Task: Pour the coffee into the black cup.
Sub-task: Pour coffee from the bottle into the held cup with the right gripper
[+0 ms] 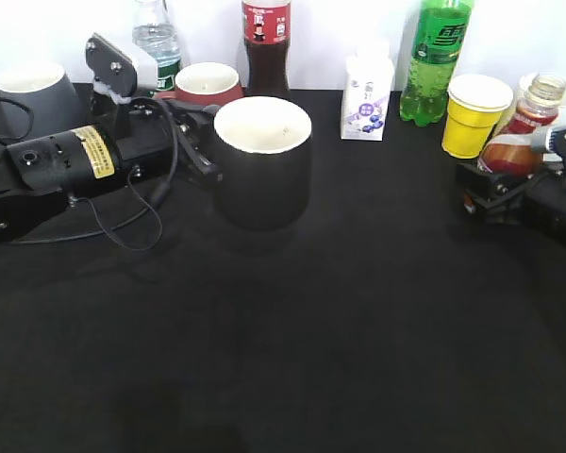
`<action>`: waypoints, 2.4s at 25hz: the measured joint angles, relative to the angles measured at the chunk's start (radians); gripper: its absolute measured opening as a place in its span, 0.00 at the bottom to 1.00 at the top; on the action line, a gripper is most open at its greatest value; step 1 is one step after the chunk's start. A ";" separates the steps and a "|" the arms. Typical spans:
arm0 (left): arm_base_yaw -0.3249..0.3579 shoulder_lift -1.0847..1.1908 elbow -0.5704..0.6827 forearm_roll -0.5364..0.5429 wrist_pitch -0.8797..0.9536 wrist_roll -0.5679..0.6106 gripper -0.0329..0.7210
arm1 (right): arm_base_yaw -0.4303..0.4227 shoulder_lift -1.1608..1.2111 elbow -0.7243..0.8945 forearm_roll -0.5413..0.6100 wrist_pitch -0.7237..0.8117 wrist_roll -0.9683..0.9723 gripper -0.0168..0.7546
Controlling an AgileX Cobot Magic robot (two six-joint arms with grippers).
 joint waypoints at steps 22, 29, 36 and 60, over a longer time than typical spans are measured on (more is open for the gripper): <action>-0.268 0.000 -0.081 -0.101 0.062 -0.004 0.12 | 0.169 -0.446 -0.156 -0.299 0.312 -0.800 0.71; -0.268 0.000 -0.081 -0.101 0.062 -0.004 0.12 | 0.169 -0.446 -0.171 -0.300 0.304 -0.994 0.71; -0.268 0.000 -0.081 -0.097 0.047 -0.004 0.12 | 0.169 -0.446 -0.171 -0.300 0.305 -1.103 0.71; -0.268 0.000 -0.083 -0.079 0.055 -0.004 0.12 | 0.169 -0.446 -0.173 -0.297 0.291 -1.263 0.71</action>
